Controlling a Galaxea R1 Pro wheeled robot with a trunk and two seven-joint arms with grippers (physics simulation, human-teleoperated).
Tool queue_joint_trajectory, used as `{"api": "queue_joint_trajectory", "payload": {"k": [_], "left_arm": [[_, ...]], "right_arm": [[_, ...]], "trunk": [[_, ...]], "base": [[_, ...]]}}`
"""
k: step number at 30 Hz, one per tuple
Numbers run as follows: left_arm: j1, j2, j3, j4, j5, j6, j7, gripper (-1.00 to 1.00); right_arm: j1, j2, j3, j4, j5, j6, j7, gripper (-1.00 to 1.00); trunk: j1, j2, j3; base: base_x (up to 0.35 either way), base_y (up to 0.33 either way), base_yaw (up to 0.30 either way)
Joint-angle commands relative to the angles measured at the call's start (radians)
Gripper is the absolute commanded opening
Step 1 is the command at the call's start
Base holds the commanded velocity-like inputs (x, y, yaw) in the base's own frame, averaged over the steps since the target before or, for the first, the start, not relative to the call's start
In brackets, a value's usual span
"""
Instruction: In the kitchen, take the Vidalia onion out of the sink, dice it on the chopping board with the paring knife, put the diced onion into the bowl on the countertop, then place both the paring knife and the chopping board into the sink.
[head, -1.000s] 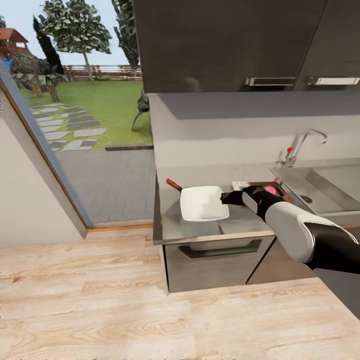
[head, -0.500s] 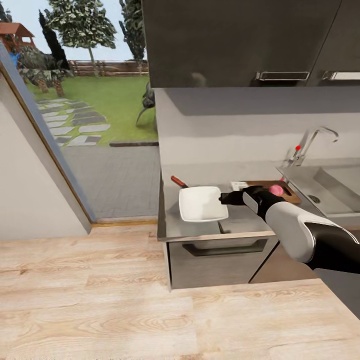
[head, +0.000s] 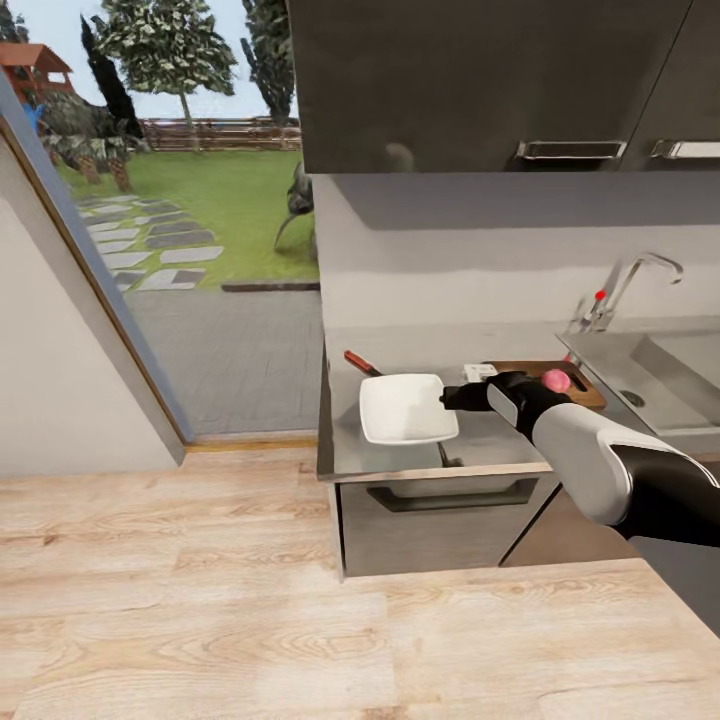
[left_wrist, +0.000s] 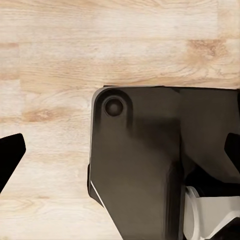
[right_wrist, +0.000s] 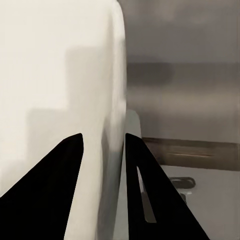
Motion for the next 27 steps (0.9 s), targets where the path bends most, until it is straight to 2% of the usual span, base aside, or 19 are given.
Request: {"api": "queue_joint_trajectory", "payload": {"k": [1, 10, 27], "left_arm": [[0.0, 0.002, -0.007, -0.002, 0.006, -0.003, 0.009, 1.0], [0.0, 0.002, -0.007, -0.002, 0.006, -0.003, 0.009, 1.0], [0.0, 0.002, -0.007, -0.002, 0.006, -0.003, 0.009, 1.0]], "right_arm": [[0.0, 0.0, -0.012, -0.002, 0.009, 0.006, 0.004, -1.0], [0.0, 0.001, -0.012, 0.011, 0.009, 0.009, 0.001, -1.0], [0.0, -0.005, -0.014, 0.012, 0.009, 0.009, 0.0, -1.0]], "trunk": [[0.001, -0.002, -0.002], [0.001, -0.002, -0.002], [0.001, -0.002, -0.019]], "base": [[0.0, 0.0, 0.0], [0.0, 0.0, 0.0], [0.0, 0.0, 0.0]]}}
